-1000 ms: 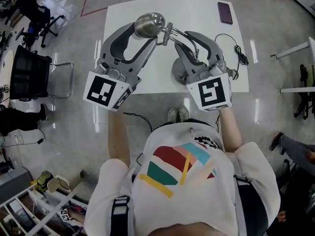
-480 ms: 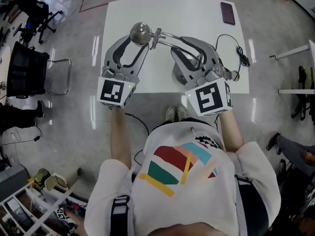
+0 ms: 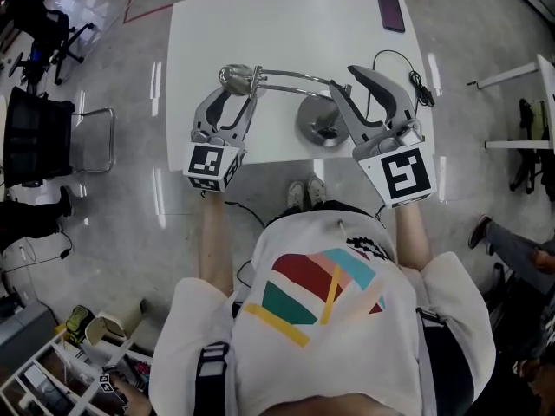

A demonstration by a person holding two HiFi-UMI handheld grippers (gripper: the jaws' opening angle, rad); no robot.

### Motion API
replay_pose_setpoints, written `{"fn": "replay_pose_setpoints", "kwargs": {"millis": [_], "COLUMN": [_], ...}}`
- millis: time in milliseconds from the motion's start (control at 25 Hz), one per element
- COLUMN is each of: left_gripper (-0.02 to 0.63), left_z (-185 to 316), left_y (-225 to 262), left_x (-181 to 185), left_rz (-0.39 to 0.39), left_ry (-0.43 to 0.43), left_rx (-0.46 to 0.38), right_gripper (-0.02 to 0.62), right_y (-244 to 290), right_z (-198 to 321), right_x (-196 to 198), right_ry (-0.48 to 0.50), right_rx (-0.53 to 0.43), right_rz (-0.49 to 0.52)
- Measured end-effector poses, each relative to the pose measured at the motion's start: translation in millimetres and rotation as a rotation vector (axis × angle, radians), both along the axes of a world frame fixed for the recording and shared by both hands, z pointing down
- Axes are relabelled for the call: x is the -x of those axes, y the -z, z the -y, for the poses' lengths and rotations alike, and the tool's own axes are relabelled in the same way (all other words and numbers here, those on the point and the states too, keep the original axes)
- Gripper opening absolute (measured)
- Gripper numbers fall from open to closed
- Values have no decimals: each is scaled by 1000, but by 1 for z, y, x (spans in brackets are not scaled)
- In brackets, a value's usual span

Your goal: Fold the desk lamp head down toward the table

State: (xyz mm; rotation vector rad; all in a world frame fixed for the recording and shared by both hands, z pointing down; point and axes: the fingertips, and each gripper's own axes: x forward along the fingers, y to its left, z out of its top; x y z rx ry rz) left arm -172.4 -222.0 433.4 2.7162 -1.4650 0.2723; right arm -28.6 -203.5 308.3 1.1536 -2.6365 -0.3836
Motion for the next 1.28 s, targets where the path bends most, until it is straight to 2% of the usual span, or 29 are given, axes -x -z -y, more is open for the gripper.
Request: {"fn": "replay_pose_setpoints", "kwargs": {"millis": [160,320,440,560,720,880,1280], "left_gripper": [236,236,236,236,235,235,235], "left_z": [0,-3,-6,-8,-12,-11,-14], "left_y": [-35,-66,-86,-98,-115,-121,-133], "left_x": [-11,-26,-38,-48,-78,-88,-101], "left_rz": [-3,40,67,74,141,81,112], "left_ry": [-41,-103,-133,-161,-255,-224,-245], "left_rx": [74,142,190,214,228,258,278], "right_gripper": [123,124,124,124,124,123,123], "right_y": [-22,-28,-31,-34,-37,-41,-48], "right_z": [3,6,7,10,13,15,15], "right_x": [-14,-16,-20,-23,-29,-35,-35], "right_ry": [-78,-71,-103,-117,-134,-147,-147], "right_rx": [85,84,117,127,136,152,180], "right_rz": [-46,-54,-40,-46,-52,-36,-15]}}
